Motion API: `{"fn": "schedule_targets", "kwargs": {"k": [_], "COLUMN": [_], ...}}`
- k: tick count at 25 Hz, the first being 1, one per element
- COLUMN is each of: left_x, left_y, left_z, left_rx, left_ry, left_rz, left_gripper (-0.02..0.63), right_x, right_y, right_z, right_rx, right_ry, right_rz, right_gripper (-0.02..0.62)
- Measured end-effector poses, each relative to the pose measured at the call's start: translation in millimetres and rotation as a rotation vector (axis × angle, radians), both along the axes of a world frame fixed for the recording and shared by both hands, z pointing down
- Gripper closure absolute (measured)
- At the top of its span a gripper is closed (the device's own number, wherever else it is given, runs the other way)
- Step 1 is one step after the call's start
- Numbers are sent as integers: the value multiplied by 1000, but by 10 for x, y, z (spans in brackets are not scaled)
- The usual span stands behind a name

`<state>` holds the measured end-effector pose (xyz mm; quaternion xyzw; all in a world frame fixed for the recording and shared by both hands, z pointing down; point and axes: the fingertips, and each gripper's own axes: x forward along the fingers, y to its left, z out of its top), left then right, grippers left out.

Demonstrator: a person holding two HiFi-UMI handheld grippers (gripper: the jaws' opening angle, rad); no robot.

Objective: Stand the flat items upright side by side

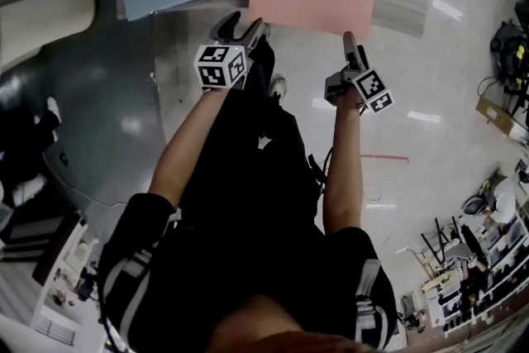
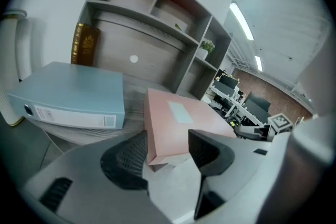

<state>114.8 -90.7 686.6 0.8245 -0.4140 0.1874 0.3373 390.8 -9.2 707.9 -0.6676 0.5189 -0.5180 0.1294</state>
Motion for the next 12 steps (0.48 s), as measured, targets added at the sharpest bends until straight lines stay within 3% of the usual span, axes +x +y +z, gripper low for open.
{"fn": "schedule_targets", "kwargs": {"k": [5,9,12], "left_x": [-108,-134,-211], "left_y": [76,192,250], "left_z": [-518,-834,-1036], "left_rx": [113,164,186], "left_ry": [39,79,107], "left_rz": [-37,-20,-37], "left_gripper": [506,526,527], "right_x": [-600,-813,-912], "right_y": [-85,-298,-487], "right_z": [241,406,436], "right_rx": [53,85,125], "right_ry": [-300,-448,-522], "right_rz": [26,114,124], "right_gripper": [201,201,202]}}
